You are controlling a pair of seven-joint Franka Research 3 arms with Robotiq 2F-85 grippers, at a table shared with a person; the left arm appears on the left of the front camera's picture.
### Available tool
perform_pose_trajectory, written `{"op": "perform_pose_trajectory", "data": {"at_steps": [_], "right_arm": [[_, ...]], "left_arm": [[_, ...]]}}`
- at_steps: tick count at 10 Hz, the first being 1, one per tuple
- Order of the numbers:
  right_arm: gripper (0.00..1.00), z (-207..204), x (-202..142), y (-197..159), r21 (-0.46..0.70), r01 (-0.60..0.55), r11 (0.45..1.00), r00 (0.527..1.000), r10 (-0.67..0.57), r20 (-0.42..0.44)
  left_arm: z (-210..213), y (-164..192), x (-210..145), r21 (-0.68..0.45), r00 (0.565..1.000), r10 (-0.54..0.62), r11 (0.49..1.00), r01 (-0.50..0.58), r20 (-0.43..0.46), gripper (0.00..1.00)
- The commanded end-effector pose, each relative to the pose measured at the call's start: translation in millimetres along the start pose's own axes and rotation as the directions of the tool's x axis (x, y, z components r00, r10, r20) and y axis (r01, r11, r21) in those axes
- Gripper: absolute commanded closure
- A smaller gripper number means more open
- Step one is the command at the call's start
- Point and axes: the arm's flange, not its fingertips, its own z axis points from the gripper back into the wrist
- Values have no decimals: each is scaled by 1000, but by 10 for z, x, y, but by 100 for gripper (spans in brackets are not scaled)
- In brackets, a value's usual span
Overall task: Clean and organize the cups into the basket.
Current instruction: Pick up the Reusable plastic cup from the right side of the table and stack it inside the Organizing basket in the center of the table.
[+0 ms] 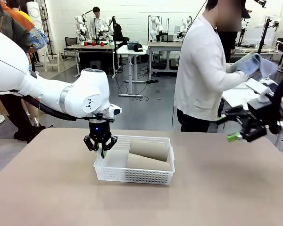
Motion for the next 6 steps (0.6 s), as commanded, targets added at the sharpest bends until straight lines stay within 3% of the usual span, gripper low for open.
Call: {"op": "perform_pose_trajectory", "data": {"at_steps": [1,4,6], "right_arm": [[0,6,-73,-53,-23,19,1000,1000,-19,24],[0,161,-229,122,-187,137,973,990,-126,65],[0,186,-241,176,-260,227,939,974,-222,46]], "left_arm": [[22,-5,4,-1,1000,0,1000,0,4,100],[22,-5,4,-1,1000,0,1000,0,4,100],[22,-5,4,-1,1000,0,1000,0,4,100]]}}
